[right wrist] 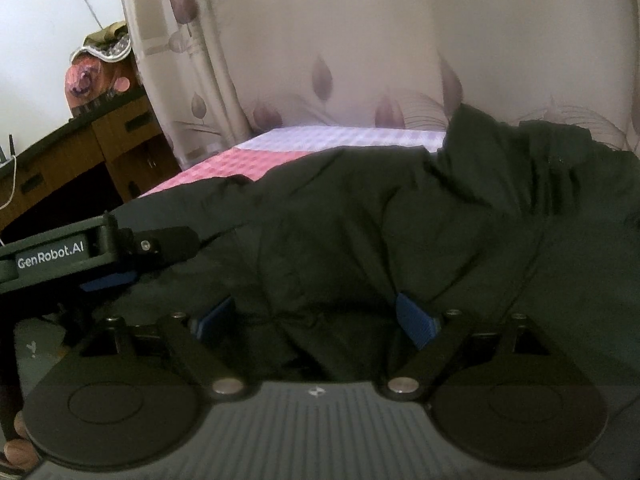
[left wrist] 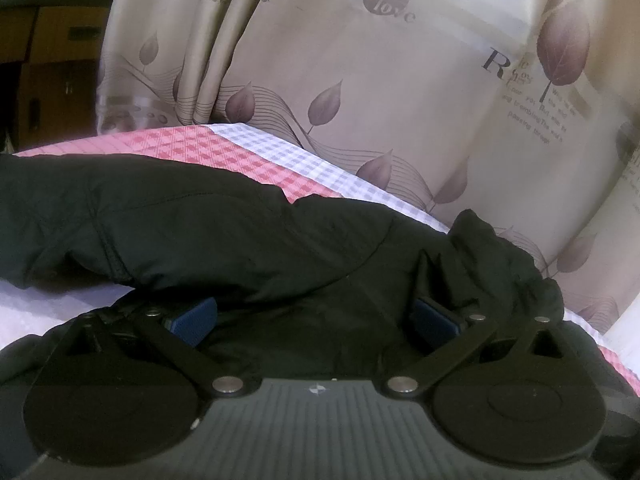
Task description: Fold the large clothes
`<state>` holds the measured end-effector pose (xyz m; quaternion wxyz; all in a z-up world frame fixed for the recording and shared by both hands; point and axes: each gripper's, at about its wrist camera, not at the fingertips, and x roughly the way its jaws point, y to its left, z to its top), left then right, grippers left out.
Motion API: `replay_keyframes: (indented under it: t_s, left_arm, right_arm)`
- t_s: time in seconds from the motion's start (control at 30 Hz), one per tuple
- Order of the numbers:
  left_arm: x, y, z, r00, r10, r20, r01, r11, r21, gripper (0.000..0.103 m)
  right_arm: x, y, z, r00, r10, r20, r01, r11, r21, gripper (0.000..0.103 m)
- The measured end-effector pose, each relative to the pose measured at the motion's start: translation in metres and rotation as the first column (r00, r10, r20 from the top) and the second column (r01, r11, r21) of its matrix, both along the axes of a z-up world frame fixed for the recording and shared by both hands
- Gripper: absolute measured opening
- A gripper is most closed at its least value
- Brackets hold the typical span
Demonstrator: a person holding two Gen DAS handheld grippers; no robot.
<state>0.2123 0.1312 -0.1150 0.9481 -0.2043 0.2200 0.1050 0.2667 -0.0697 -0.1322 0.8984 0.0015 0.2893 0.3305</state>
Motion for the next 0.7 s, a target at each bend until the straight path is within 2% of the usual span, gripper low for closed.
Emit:
replay_keyframes:
  t_s: [0.23,0.37,0.5,0.63,0.7]
  left_arm:
    - [-0.001,0.002,0.000,1.000,-0.006,-0.003,0.006,1.000,0.002,0.103]
    - [-0.005,0.009,0.005,0.998,-0.036,-0.044,0.035,0.999,-0.014,0.103]
    - [-0.037,0.033,0.020,0.999,-0.002,-0.050,0.000,0.999,-0.034,0.102]
    - [-0.082,0.078,0.039,0.997,0.059,-0.053,-0.061,0.997,-0.044,0.102]
    - [-0.111,0.111,0.044,0.993,0.105,-0.061,-0.109,0.991,-0.081,0.102]
  right_arm:
    - [0.002,0.010,-0.003,1.000,-0.002,0.004,0.003,0.998,-0.068,0.088]
    - [0.001,0.013,-0.004,1.000,0.000,0.015,0.001,0.995,-0.100,0.088]
    - [0.001,0.012,-0.004,1.000,0.001,0.015,0.000,0.995,-0.096,0.088]
    - [0.001,0.012,-0.004,1.000,0.002,0.018,0.000,0.995,-0.100,0.088]
    - [0.001,0.012,-0.004,1.000,0.002,0.020,0.001,0.995,-0.101,0.088]
